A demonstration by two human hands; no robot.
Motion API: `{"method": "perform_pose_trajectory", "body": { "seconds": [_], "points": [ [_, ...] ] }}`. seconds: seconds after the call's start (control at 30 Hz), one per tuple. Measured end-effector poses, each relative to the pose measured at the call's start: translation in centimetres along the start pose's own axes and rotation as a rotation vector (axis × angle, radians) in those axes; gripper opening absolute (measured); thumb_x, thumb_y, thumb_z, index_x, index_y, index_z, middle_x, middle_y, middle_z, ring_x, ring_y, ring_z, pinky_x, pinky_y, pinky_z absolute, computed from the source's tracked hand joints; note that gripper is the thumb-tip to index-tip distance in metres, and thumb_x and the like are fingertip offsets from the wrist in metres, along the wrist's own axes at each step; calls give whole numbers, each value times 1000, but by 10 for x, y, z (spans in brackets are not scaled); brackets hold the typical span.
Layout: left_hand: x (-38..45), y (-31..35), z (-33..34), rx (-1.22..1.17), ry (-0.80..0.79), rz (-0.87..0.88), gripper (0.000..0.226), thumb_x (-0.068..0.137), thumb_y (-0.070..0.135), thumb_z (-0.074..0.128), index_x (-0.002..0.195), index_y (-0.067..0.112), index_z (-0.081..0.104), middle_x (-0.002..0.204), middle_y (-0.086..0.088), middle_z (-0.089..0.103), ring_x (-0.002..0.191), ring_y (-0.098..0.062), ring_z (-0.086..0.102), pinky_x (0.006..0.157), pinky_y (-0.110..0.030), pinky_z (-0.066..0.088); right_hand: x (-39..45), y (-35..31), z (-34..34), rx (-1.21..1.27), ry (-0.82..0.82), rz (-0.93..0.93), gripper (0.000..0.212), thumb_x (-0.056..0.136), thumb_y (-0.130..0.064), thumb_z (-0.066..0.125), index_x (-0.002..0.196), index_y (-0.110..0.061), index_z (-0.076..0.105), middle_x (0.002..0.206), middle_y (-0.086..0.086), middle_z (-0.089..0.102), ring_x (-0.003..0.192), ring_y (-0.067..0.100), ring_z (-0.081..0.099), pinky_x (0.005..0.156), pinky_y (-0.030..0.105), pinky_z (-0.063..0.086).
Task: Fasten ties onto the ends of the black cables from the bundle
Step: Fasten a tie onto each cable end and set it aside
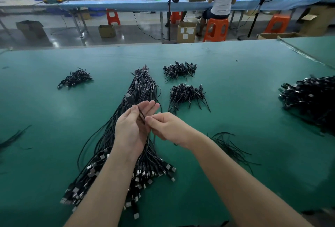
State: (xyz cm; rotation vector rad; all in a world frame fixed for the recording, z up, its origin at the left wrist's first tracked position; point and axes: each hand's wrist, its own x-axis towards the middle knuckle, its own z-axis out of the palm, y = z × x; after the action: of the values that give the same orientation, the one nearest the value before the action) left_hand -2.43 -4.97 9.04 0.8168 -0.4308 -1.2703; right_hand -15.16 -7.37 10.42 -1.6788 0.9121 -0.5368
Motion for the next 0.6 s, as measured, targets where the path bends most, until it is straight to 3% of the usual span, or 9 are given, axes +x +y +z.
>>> {"method": "perform_pose_trajectory", "body": {
  "seconds": [0.17,0.27,0.4,0.5,0.6],
  "points": [
    [-2,11,5,-93,41,30,37,111,17,28,112,-7,56,111,-28,71,103,-40,71,76,-42,62,-3,1,2,-64,-17,-1,45,106,-26,51,86,13,58,54,-4,39,48,9,30,48,20,27],
    [-2,16,5,-76,47,24,37,111,19,28,111,-4,57,113,-26,71,103,-36,72,74,-37,61,-2,-4,5,-128,-12,-49,41,104,-26,55,78,4,63,51,-10,39,46,6,31,47,17,28],
    [-2,22,4,-61,30,59,37,111,18,28,111,-4,58,112,-27,71,103,-35,73,74,-34,61,1,-10,5,-122,-27,-83,47,103,-27,56,56,-26,62,51,-9,40,45,6,32,48,16,29],
    [-2,33,2,-53,-27,95,36,110,17,30,106,-1,60,111,-26,72,98,-31,75,67,-29,61,-1,-12,2,-106,-113,-14,45,104,-39,52,64,-24,64,54,-4,40,48,12,32,51,25,28],
    [-11,46,0,41,-174,98,44,107,19,37,90,10,76,110,-22,73,73,-18,75,52,-23,54,-3,-14,-11,96,-279,13,41,105,-37,51,70,-17,58,56,-2,33,49,12,27,51,25,22]
  ]
}}
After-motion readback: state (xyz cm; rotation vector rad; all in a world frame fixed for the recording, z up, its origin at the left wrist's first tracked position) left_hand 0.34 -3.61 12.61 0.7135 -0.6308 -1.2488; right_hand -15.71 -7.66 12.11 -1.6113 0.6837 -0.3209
